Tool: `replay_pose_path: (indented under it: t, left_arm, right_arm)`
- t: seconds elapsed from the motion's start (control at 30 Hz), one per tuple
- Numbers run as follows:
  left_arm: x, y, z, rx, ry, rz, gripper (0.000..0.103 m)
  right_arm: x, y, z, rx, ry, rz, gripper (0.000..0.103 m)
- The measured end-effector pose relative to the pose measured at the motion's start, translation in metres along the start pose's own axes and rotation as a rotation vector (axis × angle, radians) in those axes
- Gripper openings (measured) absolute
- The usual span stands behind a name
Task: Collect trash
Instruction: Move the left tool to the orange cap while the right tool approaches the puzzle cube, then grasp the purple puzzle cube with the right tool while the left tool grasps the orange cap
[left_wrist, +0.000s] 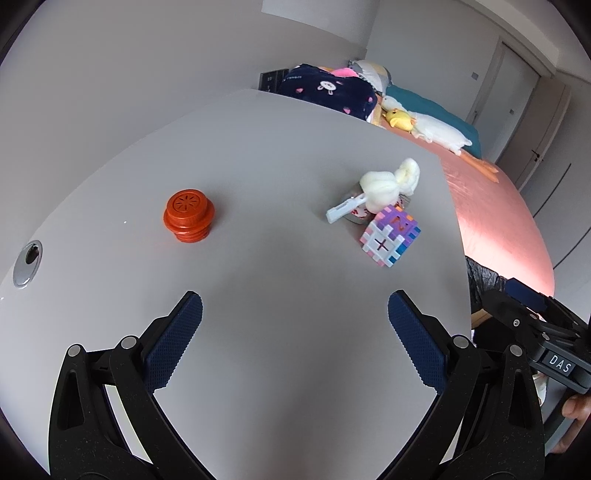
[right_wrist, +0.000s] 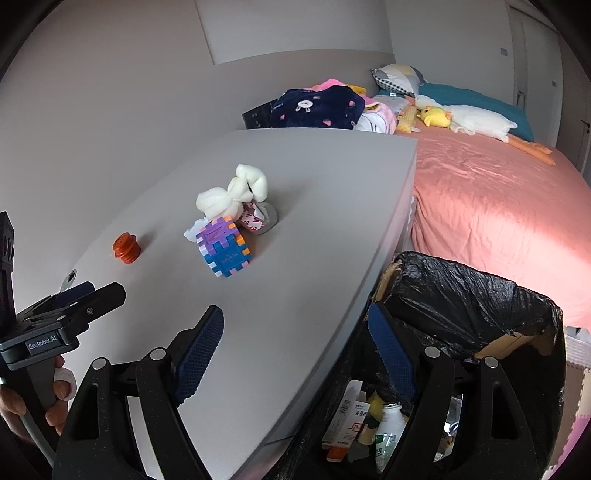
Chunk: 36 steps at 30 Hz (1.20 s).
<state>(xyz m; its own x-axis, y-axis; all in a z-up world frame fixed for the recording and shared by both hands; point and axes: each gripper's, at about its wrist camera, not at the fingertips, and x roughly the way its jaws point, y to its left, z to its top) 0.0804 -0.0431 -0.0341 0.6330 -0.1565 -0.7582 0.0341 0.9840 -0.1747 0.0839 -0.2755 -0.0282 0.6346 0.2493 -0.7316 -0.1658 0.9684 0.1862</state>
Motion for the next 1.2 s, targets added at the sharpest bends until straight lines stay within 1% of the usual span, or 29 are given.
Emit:
replay_pose_path:
  t: [0.2,0.53,0.77,0.87,1.07,1.2]
  left_arm:
    - [0.009,0.014,0.005,-0.001,0.007,0.03,0.097]
    - [0.027,0.042,0.013,-0.038,0.027,0.059,0.097]
    - [0.038,0.063,0.026,-0.066,0.006,0.098,0.097]
    - [0.044,0.068,0.029,-0.071,0.011,0.106,0.097]
    - [0.056,0.071,0.035,-0.053,0.038,0.132,0.082]
    - [0.058,0.075,0.038,-0.052,0.039,0.128,0.081]
  right_arm:
    - [0.015,0.018,0.008,-0.025,0.013,0.019,0.081]
    - [0.04,0.034,0.02,-0.059,0.047,0.038,0.081]
    - [0.055,0.039,0.028,-0.071,0.055,0.036,0.081]
    - [0.062,0.04,0.032,-0.073,0.064,0.031,0.081]
    - [0.074,0.046,0.039,-0.087,0.078,0.021,0.081]
    - [0.081,0.049,0.043,-0.1,0.078,0.02,0.08]
